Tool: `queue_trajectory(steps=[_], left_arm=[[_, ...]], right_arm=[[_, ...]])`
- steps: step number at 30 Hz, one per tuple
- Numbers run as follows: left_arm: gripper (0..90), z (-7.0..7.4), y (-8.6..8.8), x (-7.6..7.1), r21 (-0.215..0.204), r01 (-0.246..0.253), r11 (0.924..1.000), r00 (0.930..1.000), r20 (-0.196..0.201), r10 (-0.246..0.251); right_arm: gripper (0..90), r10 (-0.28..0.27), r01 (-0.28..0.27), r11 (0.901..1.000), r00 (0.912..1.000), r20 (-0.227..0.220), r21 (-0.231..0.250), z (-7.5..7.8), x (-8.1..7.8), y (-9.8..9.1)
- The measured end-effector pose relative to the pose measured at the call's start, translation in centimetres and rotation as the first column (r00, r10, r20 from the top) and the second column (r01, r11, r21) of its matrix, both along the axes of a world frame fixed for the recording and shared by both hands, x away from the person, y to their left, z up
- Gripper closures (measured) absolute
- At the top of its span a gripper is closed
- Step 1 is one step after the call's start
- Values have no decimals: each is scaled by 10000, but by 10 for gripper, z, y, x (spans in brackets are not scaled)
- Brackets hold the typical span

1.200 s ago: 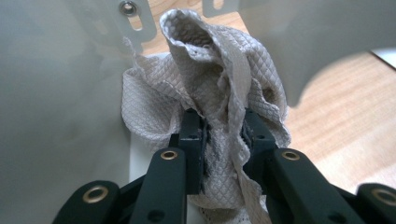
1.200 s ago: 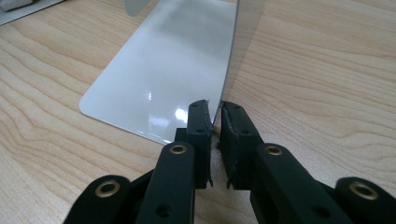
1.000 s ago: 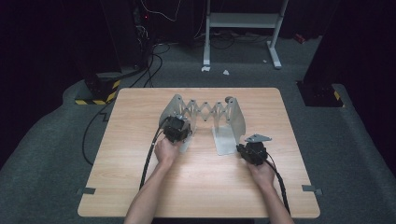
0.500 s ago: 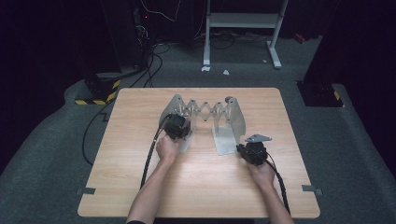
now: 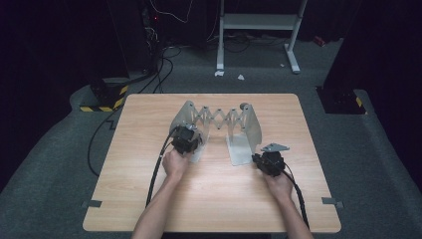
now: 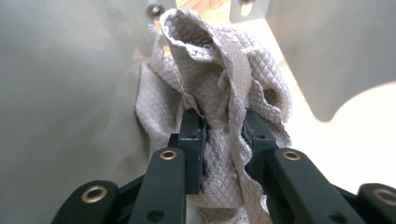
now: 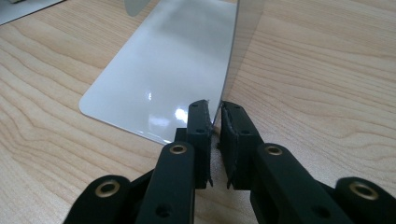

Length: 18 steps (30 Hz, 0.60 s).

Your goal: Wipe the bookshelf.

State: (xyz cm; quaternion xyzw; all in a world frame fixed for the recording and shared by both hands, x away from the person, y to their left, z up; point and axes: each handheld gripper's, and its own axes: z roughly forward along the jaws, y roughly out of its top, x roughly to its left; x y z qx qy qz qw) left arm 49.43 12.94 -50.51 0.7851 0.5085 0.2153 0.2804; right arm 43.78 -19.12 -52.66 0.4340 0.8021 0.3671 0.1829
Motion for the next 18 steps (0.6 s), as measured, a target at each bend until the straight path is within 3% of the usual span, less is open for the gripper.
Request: queue_trajectory(steps=[8,18], left_arm=[[734,0,-5,12,8,-43,10000,10000,-53,43],[734,-2,10,-12,-35,-77,10000,10000,2,77]], right_arm=[[822,-2,2,10000,10000,-1,1,0,0,0],[822,-1,1,10000,10000,-4,3,0,0,0]])
